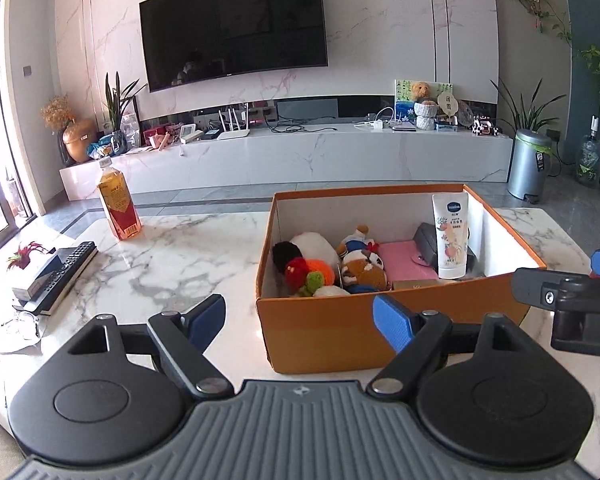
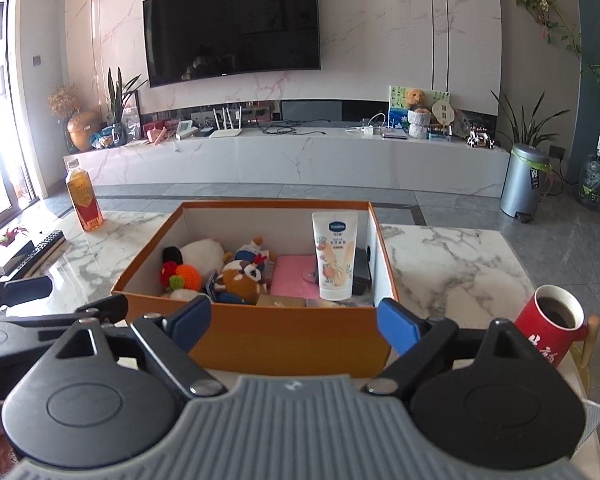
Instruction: Organize objects
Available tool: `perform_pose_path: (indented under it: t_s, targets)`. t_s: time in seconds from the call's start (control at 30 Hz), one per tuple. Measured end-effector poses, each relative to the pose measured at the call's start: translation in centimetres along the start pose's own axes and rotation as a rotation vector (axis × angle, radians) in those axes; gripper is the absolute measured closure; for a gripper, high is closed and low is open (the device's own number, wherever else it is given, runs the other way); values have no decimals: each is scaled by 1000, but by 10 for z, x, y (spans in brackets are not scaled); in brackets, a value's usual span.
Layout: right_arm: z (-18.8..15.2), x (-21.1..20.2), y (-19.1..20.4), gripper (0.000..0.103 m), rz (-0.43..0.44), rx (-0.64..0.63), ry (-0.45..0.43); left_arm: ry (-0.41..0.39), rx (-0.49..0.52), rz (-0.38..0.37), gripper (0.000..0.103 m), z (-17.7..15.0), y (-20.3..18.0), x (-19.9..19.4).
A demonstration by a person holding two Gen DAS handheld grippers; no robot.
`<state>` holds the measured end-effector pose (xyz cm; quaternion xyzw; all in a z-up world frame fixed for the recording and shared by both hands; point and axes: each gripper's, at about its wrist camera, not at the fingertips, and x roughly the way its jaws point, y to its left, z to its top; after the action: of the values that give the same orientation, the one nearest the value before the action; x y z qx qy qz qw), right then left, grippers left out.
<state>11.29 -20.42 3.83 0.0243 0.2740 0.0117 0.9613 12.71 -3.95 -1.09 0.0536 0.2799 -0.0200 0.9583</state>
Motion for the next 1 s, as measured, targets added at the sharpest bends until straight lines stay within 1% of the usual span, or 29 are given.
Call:
perform_pose_path:
  t_s: [0.1, 0.4, 1.0]
  targets:
    - [-4, 3, 1, 12, 1, 0, 17, 20, -7, -5, 7, -3, 1, 3]
    - [-8, 11, 4, 12, -4, -15, 56, 46, 2, -8, 7, -8, 0, 6]
    - [-10, 12, 9, 12, -6, -29, 75, 44, 5, -10, 7, -7, 0, 5]
